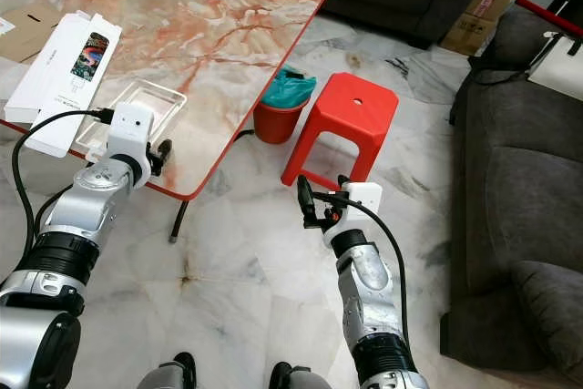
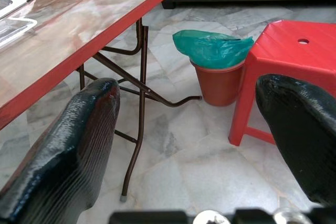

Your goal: Picking trash to rubbish bin

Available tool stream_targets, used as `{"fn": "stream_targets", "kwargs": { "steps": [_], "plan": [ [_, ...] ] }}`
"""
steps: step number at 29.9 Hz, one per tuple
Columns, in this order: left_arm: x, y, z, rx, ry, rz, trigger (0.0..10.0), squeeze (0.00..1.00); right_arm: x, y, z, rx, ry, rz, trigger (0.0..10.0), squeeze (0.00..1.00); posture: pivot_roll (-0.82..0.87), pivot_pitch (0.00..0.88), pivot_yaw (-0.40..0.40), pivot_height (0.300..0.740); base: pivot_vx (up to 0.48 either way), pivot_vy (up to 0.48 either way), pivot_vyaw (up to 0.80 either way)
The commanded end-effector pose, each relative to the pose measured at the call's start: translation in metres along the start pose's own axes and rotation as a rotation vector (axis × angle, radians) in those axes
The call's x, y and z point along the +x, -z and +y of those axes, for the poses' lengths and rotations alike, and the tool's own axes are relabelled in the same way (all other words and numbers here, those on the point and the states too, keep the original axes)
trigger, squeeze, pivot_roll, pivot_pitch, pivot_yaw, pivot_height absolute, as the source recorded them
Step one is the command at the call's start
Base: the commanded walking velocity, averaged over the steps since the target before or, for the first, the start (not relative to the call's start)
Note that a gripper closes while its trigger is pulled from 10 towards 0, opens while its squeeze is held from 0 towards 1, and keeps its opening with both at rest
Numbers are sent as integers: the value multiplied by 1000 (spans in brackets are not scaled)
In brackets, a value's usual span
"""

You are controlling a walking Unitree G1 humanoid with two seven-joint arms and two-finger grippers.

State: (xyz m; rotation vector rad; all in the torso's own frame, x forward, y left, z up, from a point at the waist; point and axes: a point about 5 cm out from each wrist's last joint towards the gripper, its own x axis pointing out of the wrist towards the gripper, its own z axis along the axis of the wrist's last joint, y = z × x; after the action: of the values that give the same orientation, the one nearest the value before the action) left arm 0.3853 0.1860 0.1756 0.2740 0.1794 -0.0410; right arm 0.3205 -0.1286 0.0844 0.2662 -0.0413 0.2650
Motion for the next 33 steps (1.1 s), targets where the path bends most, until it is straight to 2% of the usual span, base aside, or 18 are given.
{"fn": "stream_targets", "kwargs": {
  "steps": [1,4,5,6,27,33],
  "plan": [
    [-1,4,-6,8,18,21,10000,0,-3,0,-5,0,12,5,10000,0,58,195,-179,740,0,0,0],
    [-1,7,-8,5,25,35,10000,0,-3,0,-5,0,12,6,10000,0,58,195,-179,740,0,0,0],
    [-1,8,-10,0,34,38,9333,0,-3,0,-5,-1,12,6,10000,0,58,195,-179,740,0,0,0],
    [-1,8,-12,2,41,37,0,0,-3,0,-4,0,12,7,10000,0,58,195,-180,740,0,0,0],
    [0,4,-24,-8,68,19,0,0,-3,0,-4,0,12,6,10000,0,55,192,-178,740,0,0,0],
    [0,-1,-28,-25,76,-32,0,0,-3,0,-4,0,12,5,10000,0,57,189,-177,740,0,0,0]
  ]
}}
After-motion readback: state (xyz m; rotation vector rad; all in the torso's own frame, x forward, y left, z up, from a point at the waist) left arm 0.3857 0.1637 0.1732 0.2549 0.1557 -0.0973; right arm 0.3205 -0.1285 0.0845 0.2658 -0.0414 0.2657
